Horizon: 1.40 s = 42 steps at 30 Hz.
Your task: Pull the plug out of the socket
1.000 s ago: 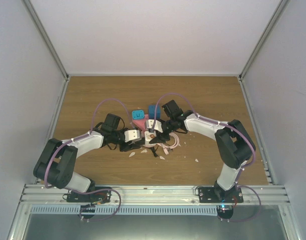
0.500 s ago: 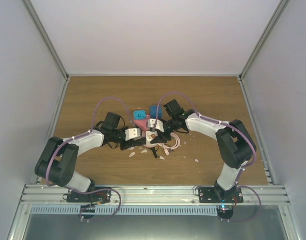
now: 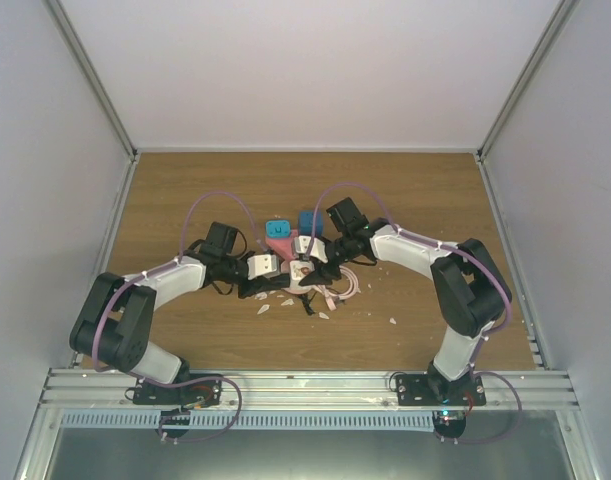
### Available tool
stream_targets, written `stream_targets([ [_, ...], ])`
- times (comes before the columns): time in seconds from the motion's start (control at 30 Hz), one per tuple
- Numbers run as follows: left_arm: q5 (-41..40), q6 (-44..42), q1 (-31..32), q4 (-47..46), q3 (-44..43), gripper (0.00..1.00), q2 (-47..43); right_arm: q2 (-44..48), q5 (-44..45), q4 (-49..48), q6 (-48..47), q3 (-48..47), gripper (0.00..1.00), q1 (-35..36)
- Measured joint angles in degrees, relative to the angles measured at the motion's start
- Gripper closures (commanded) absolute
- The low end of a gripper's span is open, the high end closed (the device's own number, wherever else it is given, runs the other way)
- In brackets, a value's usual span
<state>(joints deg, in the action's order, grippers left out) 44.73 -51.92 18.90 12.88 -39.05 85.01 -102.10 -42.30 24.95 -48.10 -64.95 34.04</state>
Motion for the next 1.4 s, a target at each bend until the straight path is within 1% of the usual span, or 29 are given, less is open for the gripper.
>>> stream_targets([
  [0.3, -0.79, -1.2, -0.63, 4.72, -2.64, 0.86, 0.28, -1.36, -0.15, -0.28, 0.9, -1.22, 0.97, 0.02],
  [0.57, -3.78, -0.02, 0.72, 8.35, -5.03, 0.87, 0.79, -2.91, -0.22, 0.96, 1.33, -2.91, 0.99, 0.0],
  [0.83, -3.28, -2.12, -2.19, 8.7, -5.03, 0.89, 0.79, -4.02, -0.11, -0.59, 2.08, -3.69, 0.99, 0.15],
  [1.03, -2.12, -3.82, -4.2, 9.73, -5.33, 0.88, 0.79, -4.87, -0.04, -2.51, 2.95, -4.33, 0.99, 0.57],
  [1.13, -2.82, -3.69, -3.23, 10.49, -5.88, 0.88, 0.76, -4.87, 0.0, -2.21, 2.95, -4.39, 0.99, 0.57],
  [1.27, -5.75, -2.99, -0.81, 10.51, -6.05, 0.88, 0.35, -4.81, 0.26, -0.92, 1.86, -4.39, 1.0, 0.5],
  [1.4, -5.7, -3.39, -1.99, 12.46, -7.39, 0.86, 0.46, -4.83, 0.31, -0.87, 2.14, -4.72, 1.0, 0.44],
])
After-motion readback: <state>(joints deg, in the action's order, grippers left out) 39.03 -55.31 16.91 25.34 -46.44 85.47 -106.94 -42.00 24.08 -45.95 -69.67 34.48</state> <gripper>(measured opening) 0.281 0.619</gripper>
